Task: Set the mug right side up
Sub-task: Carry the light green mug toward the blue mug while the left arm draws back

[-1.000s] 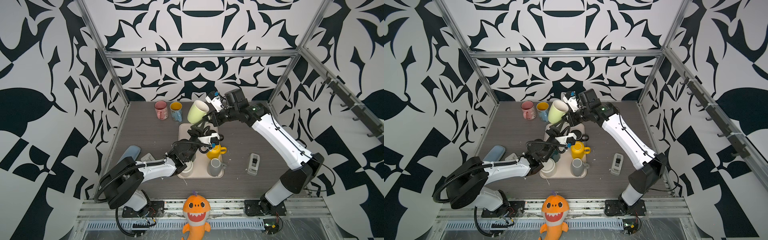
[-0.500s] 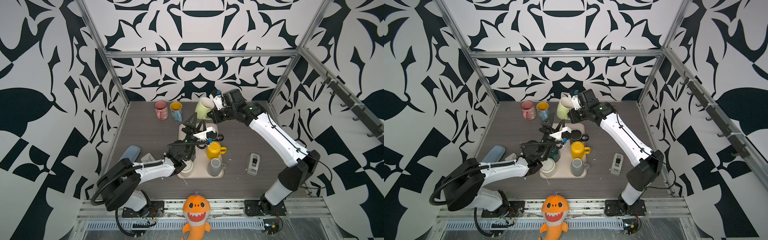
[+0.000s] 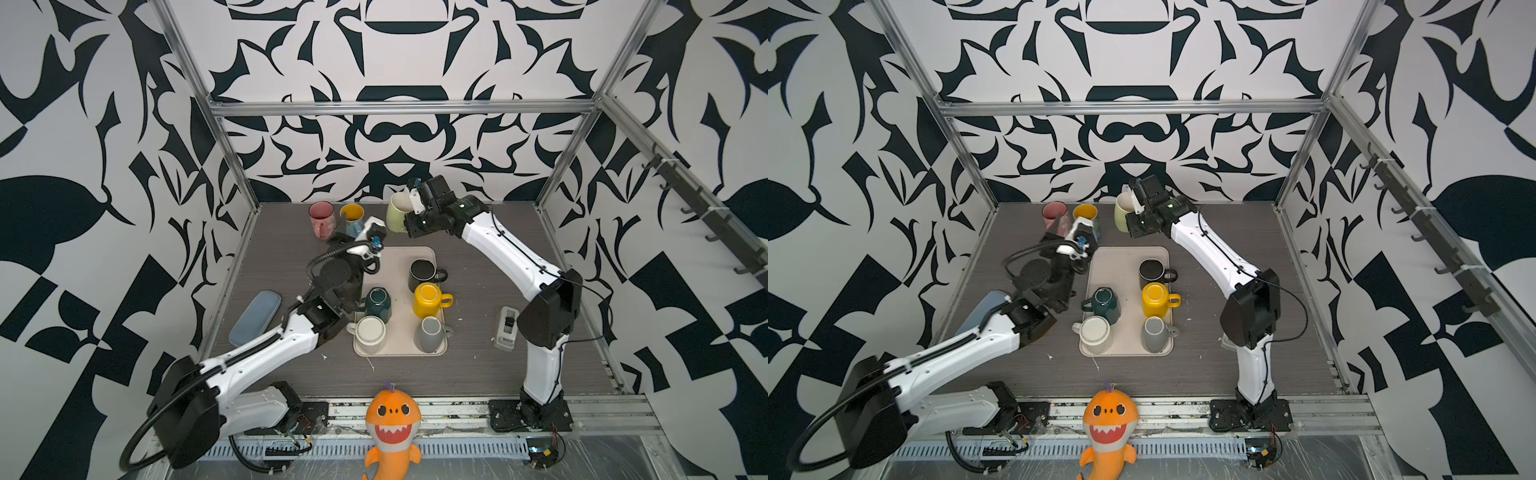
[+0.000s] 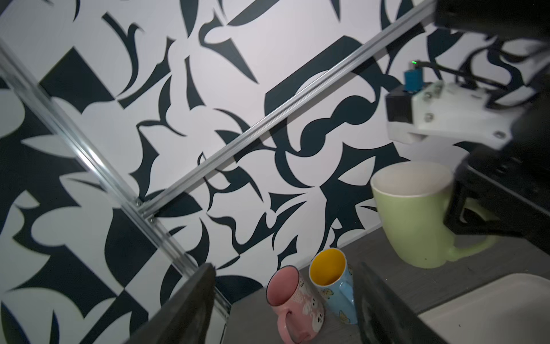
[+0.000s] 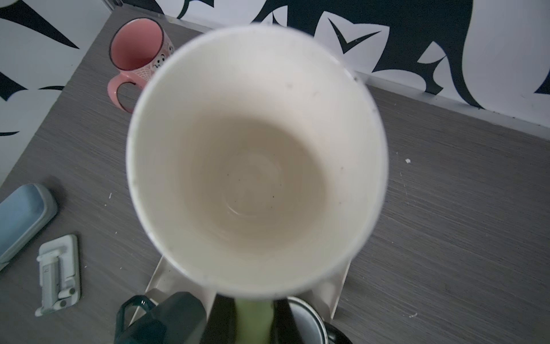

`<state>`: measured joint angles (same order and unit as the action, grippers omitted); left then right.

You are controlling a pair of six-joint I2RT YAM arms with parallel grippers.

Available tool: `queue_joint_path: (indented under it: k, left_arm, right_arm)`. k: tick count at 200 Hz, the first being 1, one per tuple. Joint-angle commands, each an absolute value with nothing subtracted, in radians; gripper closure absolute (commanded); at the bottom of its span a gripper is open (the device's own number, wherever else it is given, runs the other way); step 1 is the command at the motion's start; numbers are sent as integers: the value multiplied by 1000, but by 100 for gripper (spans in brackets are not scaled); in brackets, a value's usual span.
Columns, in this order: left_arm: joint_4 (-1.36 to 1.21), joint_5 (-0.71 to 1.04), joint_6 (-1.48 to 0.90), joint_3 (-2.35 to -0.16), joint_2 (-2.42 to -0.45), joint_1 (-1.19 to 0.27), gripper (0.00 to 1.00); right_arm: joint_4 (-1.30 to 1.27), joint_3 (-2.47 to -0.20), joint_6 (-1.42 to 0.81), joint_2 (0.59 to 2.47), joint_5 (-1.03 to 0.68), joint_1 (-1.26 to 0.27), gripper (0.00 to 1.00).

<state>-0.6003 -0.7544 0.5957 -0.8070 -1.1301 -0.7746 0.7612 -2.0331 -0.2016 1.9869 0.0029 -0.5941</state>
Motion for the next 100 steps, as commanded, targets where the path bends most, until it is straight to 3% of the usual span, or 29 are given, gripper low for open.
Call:
queue_joint_path:
  k: [1,49,100]
  left_arm:
    - [-245,-667,199,-853,-1038,-704,25]
    - [-23,-606,4,-897,-983,-635,25]
    - [107,-388,-203,-923,-991,-510,26]
  right_arm:
    - [701,-2184,-210,2023,73,-619,100]
    - [778,-2419,-225,2230,143,-637,100]
    - [805,-2550,-252,2359,181,-644,100]
